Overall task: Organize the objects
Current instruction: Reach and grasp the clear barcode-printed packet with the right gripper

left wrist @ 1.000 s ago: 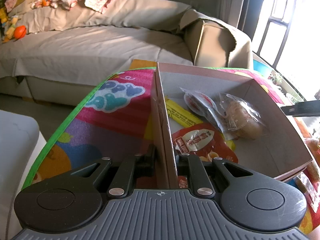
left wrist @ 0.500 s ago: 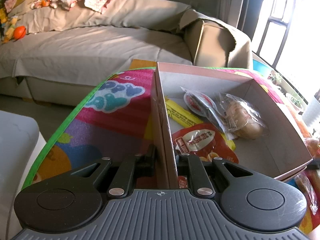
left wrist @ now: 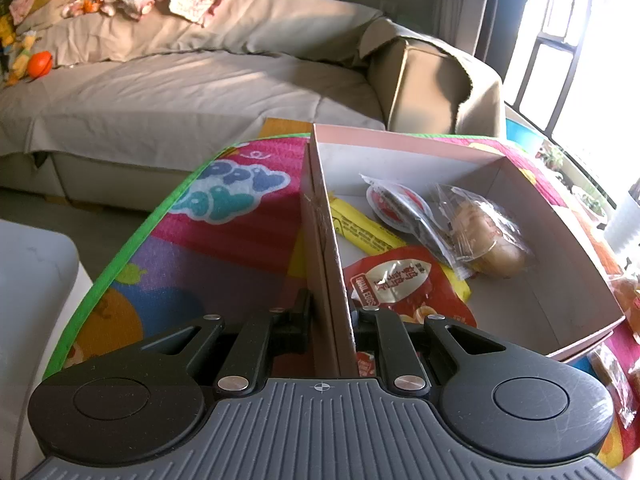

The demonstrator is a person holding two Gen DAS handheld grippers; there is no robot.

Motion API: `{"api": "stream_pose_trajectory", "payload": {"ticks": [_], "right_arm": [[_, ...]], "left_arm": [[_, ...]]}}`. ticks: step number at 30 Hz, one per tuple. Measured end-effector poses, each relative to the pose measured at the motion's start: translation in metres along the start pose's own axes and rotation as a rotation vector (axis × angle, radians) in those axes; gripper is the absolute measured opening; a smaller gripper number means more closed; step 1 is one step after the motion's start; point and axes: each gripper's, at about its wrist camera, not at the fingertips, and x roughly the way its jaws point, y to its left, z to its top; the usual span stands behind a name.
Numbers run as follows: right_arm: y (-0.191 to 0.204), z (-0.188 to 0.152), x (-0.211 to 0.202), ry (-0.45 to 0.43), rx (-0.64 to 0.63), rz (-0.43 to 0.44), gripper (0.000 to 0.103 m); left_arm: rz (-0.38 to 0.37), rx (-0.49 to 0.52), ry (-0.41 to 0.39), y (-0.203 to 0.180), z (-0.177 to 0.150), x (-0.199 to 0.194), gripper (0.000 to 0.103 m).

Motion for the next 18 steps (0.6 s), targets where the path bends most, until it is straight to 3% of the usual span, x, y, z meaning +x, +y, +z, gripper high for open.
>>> {"api": "stream_pose_trajectory", "payload": {"ticks": [2,4,8,14,18], "right_arm": [[0.009,0.003,0.004,-0.037,-0.096,-0.144,0.065],[0.012,0.012,0.004,-0.085,-0.129,-0.187,0.065],[0.013,0.047,0.013,-0.162,-0.141,-0.037,0.067],[0.031,0.094,0.076,-0.092,-0.304,0.052,0.072],[0.024,0.108,0.103,-0.049,-0.262,0.134,0.076]], "left_arm": [[0.000,0.000,0.000,0.000,0.000,0.000,0.015],[0.000,0.001,0.000,0.000,0.000,0.000,0.015],[0.001,0.003,0.001,0.000,0.000,-0.001,0.015],[0.003,0.003,0.003,0.000,-0.001,-0.001,0.015],[0.010,0.005,0.006,-0.002,0.000,0.000,0.018]]}}
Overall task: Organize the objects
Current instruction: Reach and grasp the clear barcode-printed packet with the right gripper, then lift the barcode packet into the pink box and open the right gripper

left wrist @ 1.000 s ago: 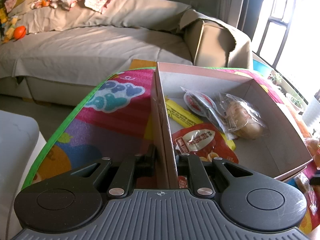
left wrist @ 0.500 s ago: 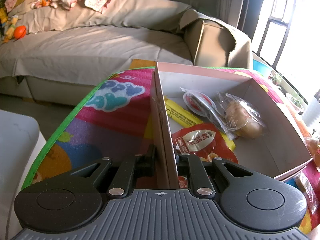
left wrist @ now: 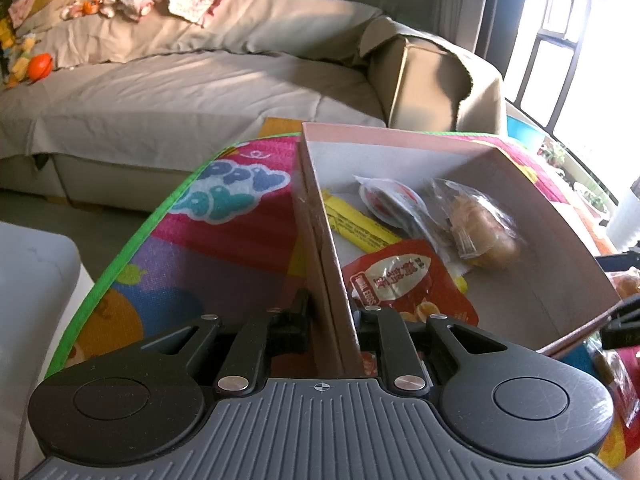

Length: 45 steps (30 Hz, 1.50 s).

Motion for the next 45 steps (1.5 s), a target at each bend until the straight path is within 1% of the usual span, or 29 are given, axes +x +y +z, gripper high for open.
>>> {"api": "stream_pose_trajectory", "payload": {"ticks": [1,2,3,4,6,8,12,13,15,17,20,22,23,24,25,29,30,31,32,33,36,40,42,45], "right_arm": [[-0.005,0.001,0.001,0.013,0.036,0.029,0.076],[-0.011,0.000,0.001,0.021,0.079,0.062,0.069],[-0.017,-0.002,0.000,0.026,0.130,0.092,0.058],[-0.022,-0.005,-0.001,0.027,0.175,0.098,0.056],[-0.031,-0.014,-0.007,0.027,0.255,0.096,0.046],[-0.037,-0.024,-0.014,0.031,0.318,0.086,0.043],[-0.038,-0.046,-0.031,0.053,0.375,0.003,0.042],[-0.039,-0.052,-0.035,0.058,0.389,-0.003,0.042],[-0.039,-0.063,-0.046,0.058,0.432,0.020,0.041],[-0.037,-0.072,-0.054,0.067,0.454,0.034,0.039],[-0.027,-0.077,-0.063,0.078,0.436,0.038,0.040],[-0.019,-0.076,-0.065,0.066,0.394,-0.001,0.041],[-0.016,-0.074,-0.065,0.060,0.375,-0.021,0.044],[-0.015,-0.072,-0.062,0.055,0.364,-0.036,0.049],[-0.017,-0.069,-0.057,0.050,0.360,-0.041,0.051],[-0.026,-0.060,-0.040,0.037,0.380,-0.028,0.061],[-0.026,-0.058,-0.039,0.039,0.378,-0.027,0.058],[-0.025,-0.056,-0.040,0.038,0.370,-0.022,0.053],[-0.023,-0.055,-0.043,0.039,0.363,-0.004,0.037],[-0.022,-0.054,-0.046,0.040,0.362,0.004,0.036],[-0.013,-0.051,-0.067,0.007,0.342,-0.009,0.036],[0.004,-0.050,-0.107,-0.026,0.320,0.007,0.036],[0.015,-0.052,-0.125,-0.030,0.301,0.026,0.036],[0.037,-0.053,-0.139,-0.016,0.277,0.075,0.036]], "left_arm": [[-0.001,-0.001,0.000,0.000,0.000,0.000,0.019],[-0.001,-0.001,0.000,0.000,0.000,0.000,0.019],[-0.001,-0.002,0.001,0.000,0.000,0.000,0.019],[-0.001,0.000,0.000,-0.001,0.000,0.000,0.019],[-0.002,0.000,-0.001,0.000,0.000,0.001,0.019],[-0.001,-0.001,0.000,-0.001,0.000,0.000,0.019],[-0.010,0.006,-0.010,0.000,0.000,0.001,0.019],[-0.016,0.008,-0.013,0.000,0.000,0.002,0.019],[-0.032,0.012,-0.016,0.002,0.001,0.004,0.019],[-0.032,0.024,-0.017,0.001,0.003,0.006,0.018],[-0.014,0.036,-0.018,-0.002,0.004,0.007,0.017],[-0.011,0.034,-0.015,-0.003,0.004,0.005,0.017],[-0.011,0.029,-0.011,-0.002,0.004,0.004,0.017],[-0.010,0.023,-0.006,-0.002,0.004,0.002,0.017],[-0.007,0.019,-0.003,-0.003,0.004,-0.001,0.017],[0.005,0.024,0.001,-0.004,0.002,-0.009,0.017],[0.007,0.028,0.003,-0.004,0.002,-0.010,0.017],[0.008,0.032,0.004,-0.005,0.002,-0.012,0.017],[0.008,0.032,0.004,-0.005,0.002,-0.012,0.017],[0.008,0.030,0.002,-0.005,0.002,-0.012,0.017],[0.014,0.043,-0.007,-0.006,0.001,-0.013,0.017],[0.007,0.042,-0.011,-0.005,0.002,-0.012,0.017],[0.003,0.038,-0.012,-0.003,0.002,-0.012,0.017],[-0.002,0.037,-0.013,-0.003,0.002,-0.013,0.017]]}}
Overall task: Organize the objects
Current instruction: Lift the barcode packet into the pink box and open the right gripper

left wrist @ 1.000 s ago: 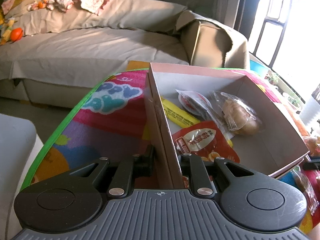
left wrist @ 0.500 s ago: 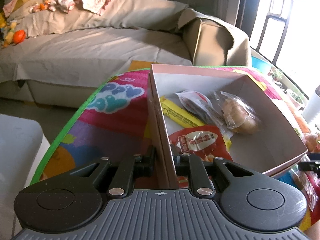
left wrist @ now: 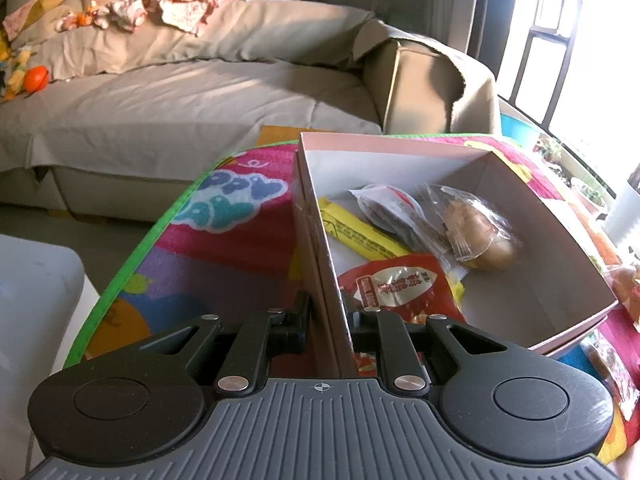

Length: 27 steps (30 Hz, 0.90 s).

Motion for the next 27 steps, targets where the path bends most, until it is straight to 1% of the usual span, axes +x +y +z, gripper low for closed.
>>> {"api": "stream_pose_trajectory", "payload": {"ticks": [3,6,11,13,14,15,16,17,19,22,24,26,27], "right_arm": [[0.024,0.000,-0.005,0.005,-0.042,0.046,0.036],[0.043,0.018,-0.012,-0.049,-0.078,0.085,0.036],[0.068,0.079,-0.017,-0.173,-0.076,0.173,0.036],[0.079,0.111,-0.009,-0.204,-0.038,0.203,0.037],[0.084,0.125,-0.002,-0.213,-0.019,0.218,0.041],[0.089,0.139,0.008,-0.220,-0.012,0.240,0.049],[0.092,0.148,0.017,-0.220,0.002,0.253,0.054],[0.095,0.155,0.027,-0.219,0.018,0.259,0.055],[0.098,0.156,0.038,-0.213,0.019,0.253,0.055],[0.087,0.140,0.041,-0.206,0.011,0.223,0.057],[0.071,0.124,0.037,-0.211,0.018,0.160,0.061],[0.054,0.108,0.032,-0.220,0.028,0.083,0.063],[0.043,0.098,0.029,-0.222,0.036,0.042,0.067]], "left_arm": [[-0.008,-0.005,-0.002,0.001,-0.001,0.001,0.018],[-0.017,-0.012,-0.006,0.002,-0.002,0.001,0.018],[-0.022,-0.016,-0.008,0.003,-0.002,0.002,0.018],[-0.022,-0.016,-0.008,0.003,-0.002,0.002,0.018],[-0.022,-0.016,-0.007,0.003,-0.003,0.003,0.018],[-0.022,-0.017,-0.006,0.003,-0.003,0.003,0.018],[-0.022,-0.018,-0.005,0.003,-0.003,0.003,0.018],[-0.022,-0.017,-0.005,0.003,-0.003,0.003,0.018],[-0.025,-0.017,-0.003,0.003,-0.003,0.003,0.018],[-0.036,-0.020,-0.003,0.005,-0.004,0.004,0.019],[-0.038,-0.021,-0.004,0.006,-0.004,0.004,0.019],[-0.040,-0.023,-0.005,0.006,-0.004,0.004,0.019],[-0.042,-0.025,-0.006,0.006,-0.004,0.004,0.020]]}}
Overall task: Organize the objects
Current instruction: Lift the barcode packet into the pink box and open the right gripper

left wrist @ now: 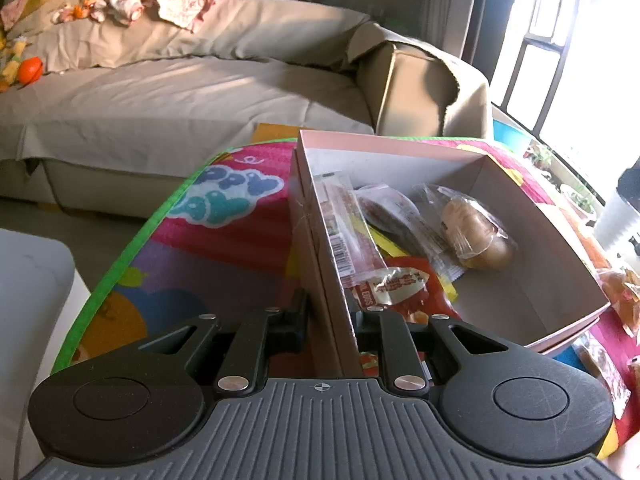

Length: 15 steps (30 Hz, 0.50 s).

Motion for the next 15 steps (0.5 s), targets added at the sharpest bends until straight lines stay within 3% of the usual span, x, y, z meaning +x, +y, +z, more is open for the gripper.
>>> {"api": "stream_pose_trajectory", "payload": {"ticks": [8,15], "right_arm": [[-0.069,-0.061,-0.032,0.083,0.029,-0.277,0.073],[-0.081,-0.123,-0.042,0.194,0.075,-0.315,0.079]], "left_arm": [[0.004,-0.007,0.003,-0.001,0.000,0.000,0.019],[0.006,-0.008,0.005,-0.001,0.000,0.001,0.019]]}}
